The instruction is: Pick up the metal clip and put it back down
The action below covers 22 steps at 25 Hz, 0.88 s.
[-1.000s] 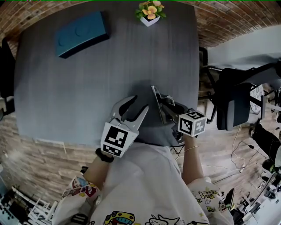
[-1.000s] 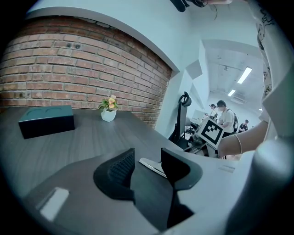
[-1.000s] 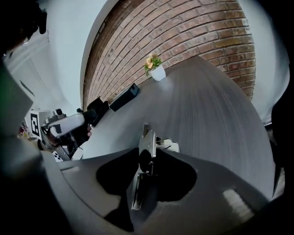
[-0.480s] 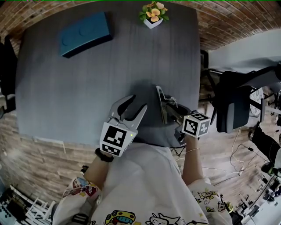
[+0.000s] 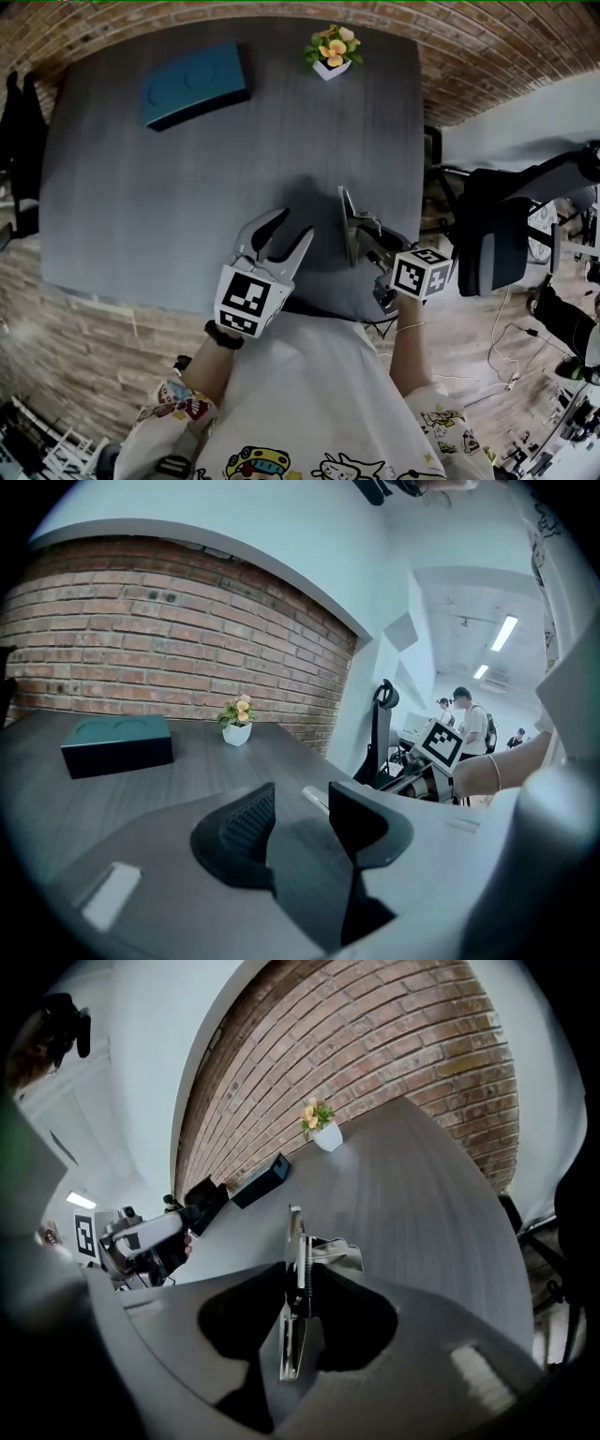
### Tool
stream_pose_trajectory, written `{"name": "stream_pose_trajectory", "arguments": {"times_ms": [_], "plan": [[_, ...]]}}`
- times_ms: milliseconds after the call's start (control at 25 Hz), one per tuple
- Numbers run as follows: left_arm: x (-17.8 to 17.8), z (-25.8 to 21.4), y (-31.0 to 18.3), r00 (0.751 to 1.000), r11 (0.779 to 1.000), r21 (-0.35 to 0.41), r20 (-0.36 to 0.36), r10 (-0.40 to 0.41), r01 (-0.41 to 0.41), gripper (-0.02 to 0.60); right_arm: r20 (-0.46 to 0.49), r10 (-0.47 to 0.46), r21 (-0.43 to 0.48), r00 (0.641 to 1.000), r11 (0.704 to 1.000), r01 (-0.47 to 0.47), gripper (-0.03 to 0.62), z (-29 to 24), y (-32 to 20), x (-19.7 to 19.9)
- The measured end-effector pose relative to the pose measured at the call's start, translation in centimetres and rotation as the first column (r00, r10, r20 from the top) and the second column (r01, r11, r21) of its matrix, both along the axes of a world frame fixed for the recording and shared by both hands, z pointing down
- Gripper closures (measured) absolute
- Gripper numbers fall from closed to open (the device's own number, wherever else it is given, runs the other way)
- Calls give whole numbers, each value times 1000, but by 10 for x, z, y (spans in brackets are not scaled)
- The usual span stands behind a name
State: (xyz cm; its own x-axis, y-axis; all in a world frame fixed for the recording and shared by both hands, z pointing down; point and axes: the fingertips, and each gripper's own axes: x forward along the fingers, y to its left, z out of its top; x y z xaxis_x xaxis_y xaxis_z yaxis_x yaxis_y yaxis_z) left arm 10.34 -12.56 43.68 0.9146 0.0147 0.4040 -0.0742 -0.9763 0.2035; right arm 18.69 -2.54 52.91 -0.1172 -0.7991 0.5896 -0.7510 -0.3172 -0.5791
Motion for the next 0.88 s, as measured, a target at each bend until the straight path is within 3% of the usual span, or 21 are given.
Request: {"name": "stream_pose_trajectory", "arguments": {"times_ms": [480, 880], "plan": [[-21, -37, -3, 996, 996, 76, -81, -44, 50, 397, -147, 11, 116, 989, 993, 6, 496, -61, -4, 5], [-43, -83, 0, 983, 988, 124, -171, -65, 87, 417, -329, 50, 246, 943, 969, 34, 496, -136, 2, -4]]}}
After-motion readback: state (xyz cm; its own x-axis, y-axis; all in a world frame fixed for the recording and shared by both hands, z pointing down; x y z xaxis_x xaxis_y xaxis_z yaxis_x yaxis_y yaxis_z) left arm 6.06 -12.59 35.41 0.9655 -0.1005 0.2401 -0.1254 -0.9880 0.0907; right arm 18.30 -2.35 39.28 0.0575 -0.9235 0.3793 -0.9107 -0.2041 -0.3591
